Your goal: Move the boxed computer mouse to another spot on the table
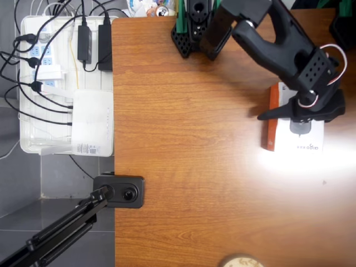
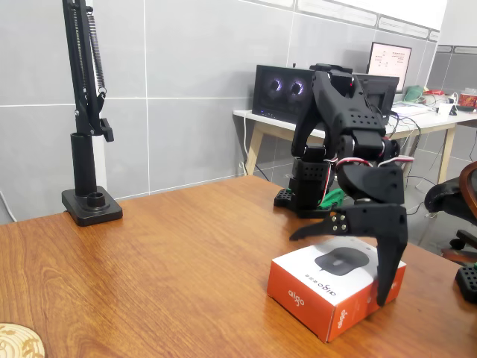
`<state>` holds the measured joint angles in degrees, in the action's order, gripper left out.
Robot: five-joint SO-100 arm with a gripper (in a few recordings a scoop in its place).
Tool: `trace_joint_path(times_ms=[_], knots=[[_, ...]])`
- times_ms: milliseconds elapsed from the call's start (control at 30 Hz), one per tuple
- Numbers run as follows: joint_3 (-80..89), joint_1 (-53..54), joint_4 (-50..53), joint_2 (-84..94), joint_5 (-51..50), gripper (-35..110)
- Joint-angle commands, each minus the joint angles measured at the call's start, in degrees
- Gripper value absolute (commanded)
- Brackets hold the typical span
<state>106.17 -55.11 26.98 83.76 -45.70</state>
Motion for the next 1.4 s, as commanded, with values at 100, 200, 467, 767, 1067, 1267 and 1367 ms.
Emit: trace_joint_path(times_ms=[100, 200, 467, 767, 1067, 1267, 1367], knots=[[-11.43, 1.93, 13.89, -1.23, -7.38, 16], [-22.5, 2.81, 29.88, -2.37, -10.9, 0], [-74.71, 11.6, 54.49, -15.03, -16.44, 0], [-55.28, 43.59, 52.29, 11.16, -18.72, 0], [-4.66, 71.89, 51.94, 50.8, -22.24, 0], [14.94, 76.29, 49.39, 62.93, -23.2, 0], [22.41, 76.29, 47.9, 66.45, -23.64, 0]])
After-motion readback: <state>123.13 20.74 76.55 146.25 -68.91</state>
